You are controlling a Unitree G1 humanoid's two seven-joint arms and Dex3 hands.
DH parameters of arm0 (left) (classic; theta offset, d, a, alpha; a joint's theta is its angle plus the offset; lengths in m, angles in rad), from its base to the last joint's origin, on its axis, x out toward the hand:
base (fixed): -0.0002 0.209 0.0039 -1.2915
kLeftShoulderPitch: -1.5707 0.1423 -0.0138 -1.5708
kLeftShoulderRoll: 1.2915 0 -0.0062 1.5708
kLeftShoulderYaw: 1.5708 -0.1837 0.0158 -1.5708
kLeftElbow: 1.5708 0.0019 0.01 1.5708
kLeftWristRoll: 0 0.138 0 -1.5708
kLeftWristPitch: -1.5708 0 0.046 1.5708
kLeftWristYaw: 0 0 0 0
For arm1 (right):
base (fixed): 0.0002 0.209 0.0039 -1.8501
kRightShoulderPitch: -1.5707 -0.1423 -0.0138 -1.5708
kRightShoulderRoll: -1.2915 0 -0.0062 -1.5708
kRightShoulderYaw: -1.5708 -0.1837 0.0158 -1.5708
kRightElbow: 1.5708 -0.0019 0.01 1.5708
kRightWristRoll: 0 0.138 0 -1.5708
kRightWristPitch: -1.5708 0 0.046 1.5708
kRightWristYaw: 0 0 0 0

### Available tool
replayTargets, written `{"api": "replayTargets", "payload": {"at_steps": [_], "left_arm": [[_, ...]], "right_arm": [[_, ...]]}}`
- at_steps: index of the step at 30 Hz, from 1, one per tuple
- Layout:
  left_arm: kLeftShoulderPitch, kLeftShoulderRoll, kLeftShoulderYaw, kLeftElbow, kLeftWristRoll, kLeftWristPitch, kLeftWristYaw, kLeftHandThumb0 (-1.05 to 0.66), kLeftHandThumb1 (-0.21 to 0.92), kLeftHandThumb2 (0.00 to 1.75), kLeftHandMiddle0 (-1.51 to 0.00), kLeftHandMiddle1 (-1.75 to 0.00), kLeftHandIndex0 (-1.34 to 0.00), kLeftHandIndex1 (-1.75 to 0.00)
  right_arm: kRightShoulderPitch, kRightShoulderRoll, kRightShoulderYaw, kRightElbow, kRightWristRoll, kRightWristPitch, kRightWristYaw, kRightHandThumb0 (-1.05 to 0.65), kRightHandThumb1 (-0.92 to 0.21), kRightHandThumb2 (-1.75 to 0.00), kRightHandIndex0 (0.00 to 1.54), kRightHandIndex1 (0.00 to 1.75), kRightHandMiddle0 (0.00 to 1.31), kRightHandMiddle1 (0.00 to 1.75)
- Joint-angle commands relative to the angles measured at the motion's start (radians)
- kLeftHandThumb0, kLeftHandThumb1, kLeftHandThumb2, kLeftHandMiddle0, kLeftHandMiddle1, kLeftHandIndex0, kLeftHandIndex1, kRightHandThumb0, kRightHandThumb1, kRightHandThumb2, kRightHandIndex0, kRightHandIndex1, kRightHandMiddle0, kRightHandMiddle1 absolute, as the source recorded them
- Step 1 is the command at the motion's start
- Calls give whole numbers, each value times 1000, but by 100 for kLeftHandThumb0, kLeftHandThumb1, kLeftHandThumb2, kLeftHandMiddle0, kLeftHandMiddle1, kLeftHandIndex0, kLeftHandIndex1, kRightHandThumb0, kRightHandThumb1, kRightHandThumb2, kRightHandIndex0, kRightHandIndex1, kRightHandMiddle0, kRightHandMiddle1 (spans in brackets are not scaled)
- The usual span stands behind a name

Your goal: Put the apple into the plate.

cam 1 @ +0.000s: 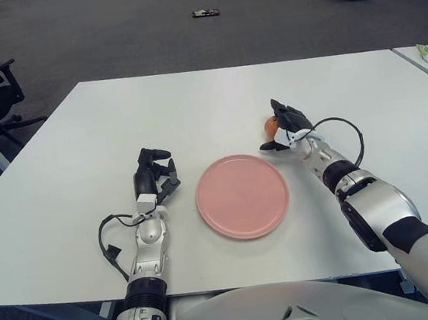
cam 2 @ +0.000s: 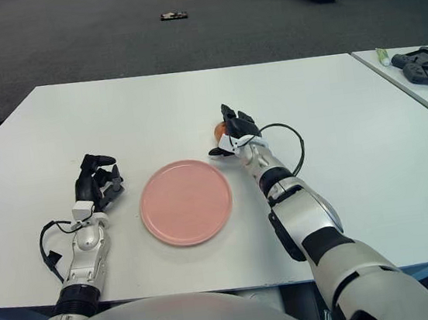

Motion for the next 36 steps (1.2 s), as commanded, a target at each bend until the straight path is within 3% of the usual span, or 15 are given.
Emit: {"api": "replayTargets", "payload": {"at_steps": [1, 7, 13, 20, 23, 26, 28, 29, 30, 33, 36], "left_arm": [[25, 5, 0, 26, 6, -14, -7, -39, 63, 92, -66, -175, -37, -175], [26, 5, 2, 25, 2, -11, -12, -39, 64, 91, -64, -175, -37, -175], [23, 7, 3, 29, -3, -17, -18, -39, 65, 90, -64, -175, -36, -175], [23, 6, 6, 30, -1, -19, -14, -39, 65, 90, -65, -175, -36, -175], [23, 6, 6, 31, -1, -24, -15, -39, 65, 90, -66, -175, -36, -175], [23, 6, 6, 32, -1, -27, -15, -39, 64, 91, -66, -175, -37, -175], [23, 5, 7, 32, -1, -28, -15, -39, 64, 92, -66, -175, -37, -175], [24, 6, 7, 31, 0, -29, -14, -39, 63, 92, -66, -175, -37, -175], [24, 6, 7, 31, 1, -29, -14, -39, 63, 92, -66, -175, -37, -175], [25, 7, 6, 30, 6, -30, -11, -39, 63, 93, -66, -175, -38, -175], [26, 9, 6, 30, 11, -30, -7, -39, 63, 93, -65, -175, -38, -175]], "right_arm": [[17, -1, 22, 13, 2, 89, 113, -84, -77, -21, 0, 0, 0, 0], [-8, 1, 63, 14, -16, 192, 218, -80, -81, -25, 0, 0, 0, 0], [-19, 0, 90, 17, -23, 258, 244, -66, -67, -67, 3, 2, 0, 4], [-17, -1, 96, 8, -15, 283, 222, -61, -72, -74, 14, 17, 0, 37], [-13, -3, 94, 4, -12, 283, 203, -61, -77, -72, 12, 44, 0, 55], [-8, -8, 92, 0, -11, 272, 180, -61, -80, -72, 12, 67, 0, 88], [-7, -9, 91, -1, -10, 269, 173, -60, -79, -76, 13, 82, 0, 121], [-3, -13, 85, -6, -5, 261, 154, -60, -79, -76, 13, 84, 0, 126], [-1, -15, 80, -10, -2, 256, 139, -52, -76, -78, 19, 98, 11, 144], [11, -15, 63, -22, 10, 239, 73, -43, -69, -84, 27, 118, 27, 164], [22, -17, 48, -33, 18, 220, 2, -15, -47, -106, 54, 135, 39, 171]]}}
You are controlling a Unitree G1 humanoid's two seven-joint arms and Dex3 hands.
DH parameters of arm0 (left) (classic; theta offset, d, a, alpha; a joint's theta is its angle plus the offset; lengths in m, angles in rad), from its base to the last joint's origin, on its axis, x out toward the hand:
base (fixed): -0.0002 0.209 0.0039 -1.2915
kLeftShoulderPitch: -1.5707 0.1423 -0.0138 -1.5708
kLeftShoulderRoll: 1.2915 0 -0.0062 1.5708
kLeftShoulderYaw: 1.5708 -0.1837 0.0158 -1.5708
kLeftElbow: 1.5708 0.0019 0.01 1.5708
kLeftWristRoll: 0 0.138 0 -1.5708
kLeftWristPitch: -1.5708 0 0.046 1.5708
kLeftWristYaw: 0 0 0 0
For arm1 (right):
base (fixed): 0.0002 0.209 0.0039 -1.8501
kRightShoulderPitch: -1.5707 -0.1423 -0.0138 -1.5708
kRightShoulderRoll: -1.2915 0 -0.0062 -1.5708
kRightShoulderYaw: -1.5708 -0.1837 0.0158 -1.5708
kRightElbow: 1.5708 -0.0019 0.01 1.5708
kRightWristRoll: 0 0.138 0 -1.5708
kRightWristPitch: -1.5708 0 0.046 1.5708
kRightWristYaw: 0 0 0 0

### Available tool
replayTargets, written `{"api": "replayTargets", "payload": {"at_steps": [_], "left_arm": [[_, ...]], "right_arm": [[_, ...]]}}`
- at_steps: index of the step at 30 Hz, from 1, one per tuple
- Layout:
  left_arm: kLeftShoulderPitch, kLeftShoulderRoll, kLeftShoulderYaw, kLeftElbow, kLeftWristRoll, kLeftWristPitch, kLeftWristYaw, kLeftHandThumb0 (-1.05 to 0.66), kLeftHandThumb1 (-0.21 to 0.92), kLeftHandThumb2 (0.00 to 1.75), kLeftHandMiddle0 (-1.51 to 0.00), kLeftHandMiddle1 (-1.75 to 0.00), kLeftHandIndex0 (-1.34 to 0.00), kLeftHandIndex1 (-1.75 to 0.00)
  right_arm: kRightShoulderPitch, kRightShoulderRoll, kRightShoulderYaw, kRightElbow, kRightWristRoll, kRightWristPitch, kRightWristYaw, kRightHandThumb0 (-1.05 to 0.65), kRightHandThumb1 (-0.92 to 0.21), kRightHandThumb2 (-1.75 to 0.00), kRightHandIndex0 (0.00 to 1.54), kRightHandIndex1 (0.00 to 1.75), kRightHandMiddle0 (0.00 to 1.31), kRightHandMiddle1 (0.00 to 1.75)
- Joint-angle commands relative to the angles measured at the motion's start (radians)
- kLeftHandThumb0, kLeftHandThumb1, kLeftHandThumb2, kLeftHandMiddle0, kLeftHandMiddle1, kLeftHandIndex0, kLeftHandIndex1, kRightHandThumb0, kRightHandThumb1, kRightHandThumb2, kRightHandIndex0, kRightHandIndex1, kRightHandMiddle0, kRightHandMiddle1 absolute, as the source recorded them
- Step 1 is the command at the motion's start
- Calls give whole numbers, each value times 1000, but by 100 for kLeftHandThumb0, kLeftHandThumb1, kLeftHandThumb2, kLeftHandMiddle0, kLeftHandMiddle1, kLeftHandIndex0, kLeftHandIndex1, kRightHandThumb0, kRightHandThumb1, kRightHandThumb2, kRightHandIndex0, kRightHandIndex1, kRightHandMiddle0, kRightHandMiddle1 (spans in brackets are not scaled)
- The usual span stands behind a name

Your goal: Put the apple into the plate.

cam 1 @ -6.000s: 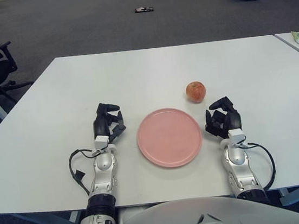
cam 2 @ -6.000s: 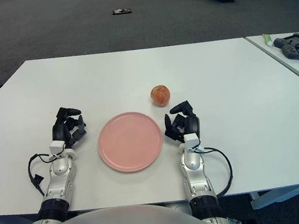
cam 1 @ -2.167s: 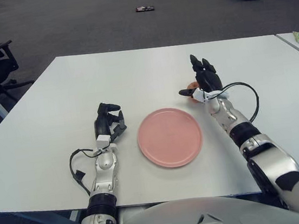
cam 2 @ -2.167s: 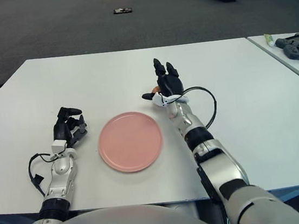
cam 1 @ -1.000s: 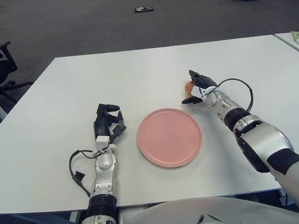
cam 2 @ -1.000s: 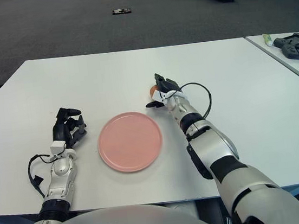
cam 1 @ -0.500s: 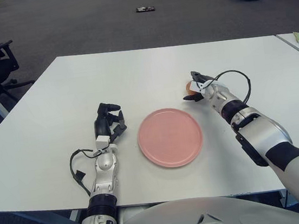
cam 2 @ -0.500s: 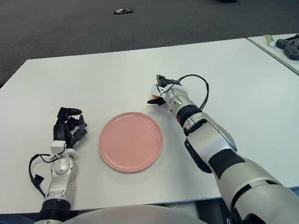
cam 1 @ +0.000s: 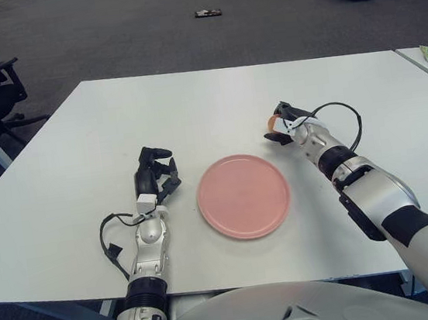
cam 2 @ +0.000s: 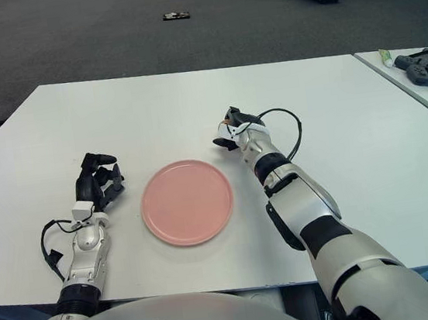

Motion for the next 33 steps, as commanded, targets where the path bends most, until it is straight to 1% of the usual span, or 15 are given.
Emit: {"api": "replayTargets", "payload": {"at_steps": [1, 3, 4, 5, 7, 10, 16, 20, 33], "left_arm": [[28, 9, 2, 27, 18, -8, 7, -39, 63, 93, -65, -175, -38, -175], [29, 10, 2, 26, 20, -5, 7, -39, 64, 92, -65, -175, -37, -175], [29, 10, 2, 26, 21, -3, 7, -39, 64, 91, -65, -175, -37, -175], [29, 10, 2, 25, 21, -2, 7, -39, 65, 91, -65, -175, -36, -175], [29, 9, 1, 23, 21, 1, 6, -39, 65, 90, -64, -175, -36, -175], [29, 8, 2, 21, 19, 4, 5, -39, 66, 89, -63, -175, -36, -175], [27, 5, 4, 23, 8, -2, -2, -39, 66, 89, -62, -175, -36, -175], [26, 4, 5, 25, 2, -7, -7, -39, 65, 90, -61, -175, -36, -175], [27, 0, 8, 25, -18, -20, -25, -39, 63, 93, -62, -174, -37, -175]], "right_arm": [[61, -8, -18, 9, 12, -3, -69, -12, -44, -110, 58, 137, 40, 172], [71, -9, -28, -14, 15, -14, -121, -5, -32, -126, 67, 150, 44, 174], [78, -7, -40, -37, 23, -17, -147, -4, -24, -134, 73, 151, 48, 174], [82, -5, -48, -52, 28, -18, -161, -3, -21, -138, 76, 152, 49, 174], [96, 0, -74, -56, 48, -56, -208, -2, -12, -149, 82, 156, 54, 174], [110, 1, -96, -71, 69, -93, -243, -1, -6, -157, 85, 161, 57, 175], [137, -2, -130, -97, 98, -178, -295, 0, -3, -161, 87, 163, 59, 175], [148, -2, -146, -104, 106, -216, -323, 0, -3, -162, 87, 163, 60, 175], [192, 2, -184, -184, 121, -282, -413, 0, -3, -160, 88, 159, 60, 175]]}}
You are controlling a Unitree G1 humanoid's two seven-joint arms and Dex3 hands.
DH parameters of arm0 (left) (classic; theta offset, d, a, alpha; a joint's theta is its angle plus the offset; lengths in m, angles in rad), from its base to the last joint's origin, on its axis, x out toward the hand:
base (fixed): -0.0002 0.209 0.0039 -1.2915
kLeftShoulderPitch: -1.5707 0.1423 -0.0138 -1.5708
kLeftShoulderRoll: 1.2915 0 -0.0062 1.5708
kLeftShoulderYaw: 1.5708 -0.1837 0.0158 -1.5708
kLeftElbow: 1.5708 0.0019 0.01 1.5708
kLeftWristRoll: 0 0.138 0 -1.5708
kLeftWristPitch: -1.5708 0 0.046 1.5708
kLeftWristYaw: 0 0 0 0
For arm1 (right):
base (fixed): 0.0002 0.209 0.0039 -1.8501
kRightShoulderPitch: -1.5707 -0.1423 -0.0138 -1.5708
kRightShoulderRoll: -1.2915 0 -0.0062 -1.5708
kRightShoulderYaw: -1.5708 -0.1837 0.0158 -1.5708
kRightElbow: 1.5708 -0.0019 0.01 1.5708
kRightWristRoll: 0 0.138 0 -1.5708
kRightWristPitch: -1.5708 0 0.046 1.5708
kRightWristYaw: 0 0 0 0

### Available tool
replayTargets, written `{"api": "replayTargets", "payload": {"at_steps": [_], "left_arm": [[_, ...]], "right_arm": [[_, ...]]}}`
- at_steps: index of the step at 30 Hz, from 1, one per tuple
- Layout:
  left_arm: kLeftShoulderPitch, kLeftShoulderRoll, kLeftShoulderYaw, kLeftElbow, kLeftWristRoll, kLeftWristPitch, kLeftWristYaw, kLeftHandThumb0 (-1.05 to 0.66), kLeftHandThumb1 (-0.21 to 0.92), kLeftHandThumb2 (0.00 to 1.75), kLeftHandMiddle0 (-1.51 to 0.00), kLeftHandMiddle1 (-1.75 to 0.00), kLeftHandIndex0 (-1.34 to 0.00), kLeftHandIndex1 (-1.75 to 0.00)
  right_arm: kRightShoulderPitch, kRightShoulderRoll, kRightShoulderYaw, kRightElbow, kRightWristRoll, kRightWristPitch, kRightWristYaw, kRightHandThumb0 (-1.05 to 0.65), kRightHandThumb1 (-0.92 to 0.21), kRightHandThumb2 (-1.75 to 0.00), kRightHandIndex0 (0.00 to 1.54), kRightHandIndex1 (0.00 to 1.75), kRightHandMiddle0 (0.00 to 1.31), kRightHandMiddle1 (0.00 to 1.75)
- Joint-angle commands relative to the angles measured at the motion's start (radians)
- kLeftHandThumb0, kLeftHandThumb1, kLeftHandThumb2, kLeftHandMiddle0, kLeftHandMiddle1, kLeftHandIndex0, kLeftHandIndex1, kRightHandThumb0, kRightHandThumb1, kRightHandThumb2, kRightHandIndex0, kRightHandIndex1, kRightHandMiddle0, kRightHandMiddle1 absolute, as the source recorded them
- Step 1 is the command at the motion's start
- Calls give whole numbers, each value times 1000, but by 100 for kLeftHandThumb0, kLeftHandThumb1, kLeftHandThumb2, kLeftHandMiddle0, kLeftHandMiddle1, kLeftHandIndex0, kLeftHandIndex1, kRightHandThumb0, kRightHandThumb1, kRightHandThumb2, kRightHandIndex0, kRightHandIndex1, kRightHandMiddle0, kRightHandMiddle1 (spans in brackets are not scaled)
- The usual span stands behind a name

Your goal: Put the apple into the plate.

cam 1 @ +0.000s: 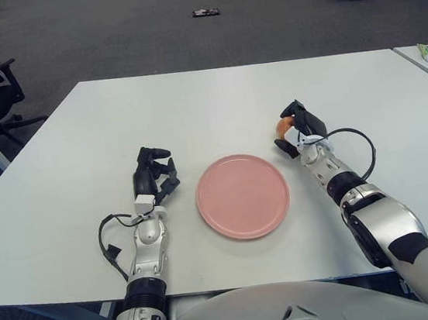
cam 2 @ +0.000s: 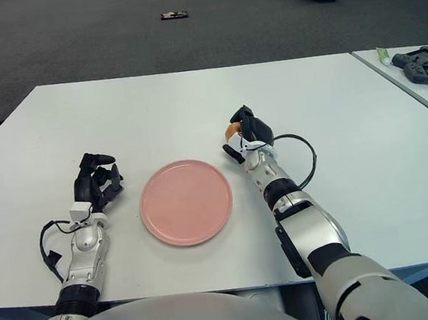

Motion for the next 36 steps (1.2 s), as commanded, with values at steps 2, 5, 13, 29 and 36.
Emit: {"api": "replayTargets", "payload": {"at_steps": [2, 5, 13, 29, 36], "left_arm": [[25, -1, 0, 23, 7, -11, -3, -39, 63, 93, -63, -174, -37, -175], [26, -1, 0, 20, 9, -7, -2, -39, 63, 93, -64, -174, -38, -175], [27, -1, 0, 17, 13, -4, 1, -39, 63, 93, -64, -174, -38, -175], [24, 2, 1, 24, 12, -10, -4, -39, 63, 93, -64, -175, -38, -175], [20, 2, 2, 31, 6, -16, -9, -39, 64, 92, -65, -175, -37, -175]], "right_arm": [[-1, -2, -18, -47, 7, -46, -45, 0, -3, -159, 88, 159, 60, 175], [14, -8, -26, -88, 5, -67, -67, 0, -5, -158, 85, 161, 58, 175], [54, 4, -68, -155, 41, -150, -83, 0, -8, -156, 83, 163, 56, 175], [270, 5, -75, -675, 62, -137, 117, 0, -6, -159, 84, 165, 58, 175], [359, -9, -40, -848, 96, -197, 278, 0, -6, -159, 84, 165, 58, 175]]}}
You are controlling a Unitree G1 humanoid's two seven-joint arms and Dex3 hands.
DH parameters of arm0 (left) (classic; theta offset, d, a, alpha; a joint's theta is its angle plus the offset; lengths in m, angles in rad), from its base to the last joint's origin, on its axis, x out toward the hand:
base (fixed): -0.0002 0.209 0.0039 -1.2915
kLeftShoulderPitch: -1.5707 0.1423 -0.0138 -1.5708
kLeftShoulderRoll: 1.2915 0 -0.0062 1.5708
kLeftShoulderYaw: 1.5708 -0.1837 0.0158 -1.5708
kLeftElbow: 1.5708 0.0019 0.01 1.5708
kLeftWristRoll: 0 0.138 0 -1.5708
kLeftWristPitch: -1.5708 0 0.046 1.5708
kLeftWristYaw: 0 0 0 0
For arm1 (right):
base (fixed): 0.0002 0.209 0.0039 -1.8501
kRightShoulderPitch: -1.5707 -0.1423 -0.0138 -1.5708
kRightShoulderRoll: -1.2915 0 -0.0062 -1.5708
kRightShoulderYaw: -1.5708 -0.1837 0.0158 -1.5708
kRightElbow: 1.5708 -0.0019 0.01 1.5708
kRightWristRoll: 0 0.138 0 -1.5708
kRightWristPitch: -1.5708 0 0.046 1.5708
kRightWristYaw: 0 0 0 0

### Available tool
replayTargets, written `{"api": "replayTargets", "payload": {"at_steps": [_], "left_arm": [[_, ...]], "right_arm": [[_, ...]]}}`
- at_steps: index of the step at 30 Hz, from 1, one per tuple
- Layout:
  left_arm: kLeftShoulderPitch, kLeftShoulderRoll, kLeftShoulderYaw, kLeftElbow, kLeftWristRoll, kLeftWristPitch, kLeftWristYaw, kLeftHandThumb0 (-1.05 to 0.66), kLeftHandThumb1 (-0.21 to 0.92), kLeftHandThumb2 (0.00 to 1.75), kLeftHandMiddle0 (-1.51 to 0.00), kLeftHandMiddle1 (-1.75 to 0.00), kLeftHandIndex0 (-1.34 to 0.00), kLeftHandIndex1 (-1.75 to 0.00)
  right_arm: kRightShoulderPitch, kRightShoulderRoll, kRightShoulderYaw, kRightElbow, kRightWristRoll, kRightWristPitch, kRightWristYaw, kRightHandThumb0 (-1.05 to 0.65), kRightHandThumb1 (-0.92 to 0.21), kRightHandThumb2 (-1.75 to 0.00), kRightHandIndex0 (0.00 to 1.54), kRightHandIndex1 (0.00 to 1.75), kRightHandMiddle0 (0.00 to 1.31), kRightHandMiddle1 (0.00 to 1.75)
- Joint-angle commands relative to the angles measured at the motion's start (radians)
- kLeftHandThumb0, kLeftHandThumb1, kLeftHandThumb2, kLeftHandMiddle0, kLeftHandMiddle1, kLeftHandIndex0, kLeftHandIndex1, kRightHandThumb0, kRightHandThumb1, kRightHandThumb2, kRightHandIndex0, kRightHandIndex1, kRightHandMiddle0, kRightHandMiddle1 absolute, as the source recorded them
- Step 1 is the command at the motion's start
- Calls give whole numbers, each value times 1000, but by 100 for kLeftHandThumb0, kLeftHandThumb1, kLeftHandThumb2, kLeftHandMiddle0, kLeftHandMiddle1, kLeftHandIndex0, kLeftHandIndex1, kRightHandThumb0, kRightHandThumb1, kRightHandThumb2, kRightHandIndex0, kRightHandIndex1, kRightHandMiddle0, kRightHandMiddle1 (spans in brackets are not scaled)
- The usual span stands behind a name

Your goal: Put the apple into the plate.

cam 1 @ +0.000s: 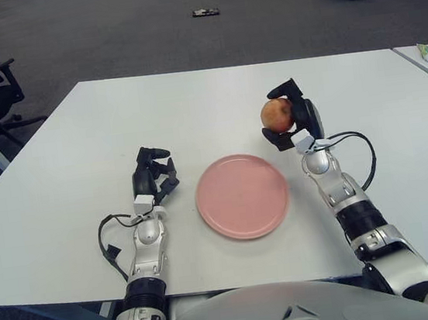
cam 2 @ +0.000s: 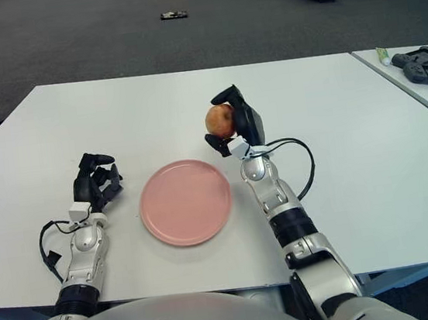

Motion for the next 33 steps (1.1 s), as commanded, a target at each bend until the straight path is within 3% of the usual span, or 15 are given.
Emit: {"api": "replayTargets", "payload": {"at_steps": [1, 7, 11, 21, 33], "left_arm": [[20, 1, 0, 32, 3, -15, -9, -39, 64, 92, -65, -175, -37, -175], [19, -1, 2, 35, 8, -10, 1, -39, 64, 91, -65, -175, -37, -175], [17, -1, 1, 37, 17, -6, 9, -39, 64, 91, -68, -175, -37, -175], [13, -2, 1, 39, 12, -4, 4, -40, 61, 96, -72, -175, -39, -175], [11, -4, 2, 45, 9, -13, 3, -40, 61, 95, -69, -175, -39, -175]], "right_arm": [[32, -19, 19, -78, 33, -49, 85, 0, -5, -159, 85, 164, 58, 175], [46, -44, 52, -72, 47, -181, 180, 0, -3, -161, 87, 162, 60, 175], [62, -63, 92, -119, 99, -242, 299, 0, 0, -163, 89, 161, 62, 175], [117, -106, 169, -241, 271, -192, 613, 0, 0, -163, 89, 161, 62, 175], [110, -104, 211, -217, 200, -239, 684, 0, -2, -162, 88, 162, 61, 175]]}}
